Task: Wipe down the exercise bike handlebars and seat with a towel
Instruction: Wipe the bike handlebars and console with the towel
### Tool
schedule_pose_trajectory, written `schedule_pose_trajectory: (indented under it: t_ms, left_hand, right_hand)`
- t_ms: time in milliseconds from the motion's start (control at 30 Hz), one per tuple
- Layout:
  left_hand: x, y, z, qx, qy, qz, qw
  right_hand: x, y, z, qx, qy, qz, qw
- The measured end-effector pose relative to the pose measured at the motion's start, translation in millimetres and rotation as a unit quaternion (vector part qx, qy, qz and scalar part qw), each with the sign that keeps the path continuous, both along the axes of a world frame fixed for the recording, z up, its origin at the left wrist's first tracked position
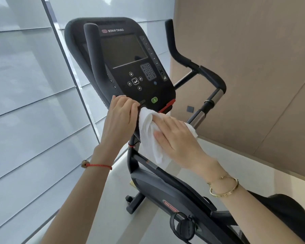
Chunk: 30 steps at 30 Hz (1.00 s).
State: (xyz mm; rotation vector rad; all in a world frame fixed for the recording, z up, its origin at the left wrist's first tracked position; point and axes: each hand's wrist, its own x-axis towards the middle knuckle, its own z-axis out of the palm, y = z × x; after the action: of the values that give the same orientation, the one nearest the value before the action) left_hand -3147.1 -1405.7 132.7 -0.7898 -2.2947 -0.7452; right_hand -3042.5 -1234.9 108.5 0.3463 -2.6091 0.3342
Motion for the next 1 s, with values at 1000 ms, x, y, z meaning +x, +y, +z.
schedule_pose_trajectory:
  t_ms: [1000]
  left_hand:
    - [63.4, 78.7, -19.3, -0.042, 0.035, 0.184, 0.981]
  right_hand:
    - [-66.1, 162.0, -22.7, -0.174, 0.009, 0.008, 0.985]
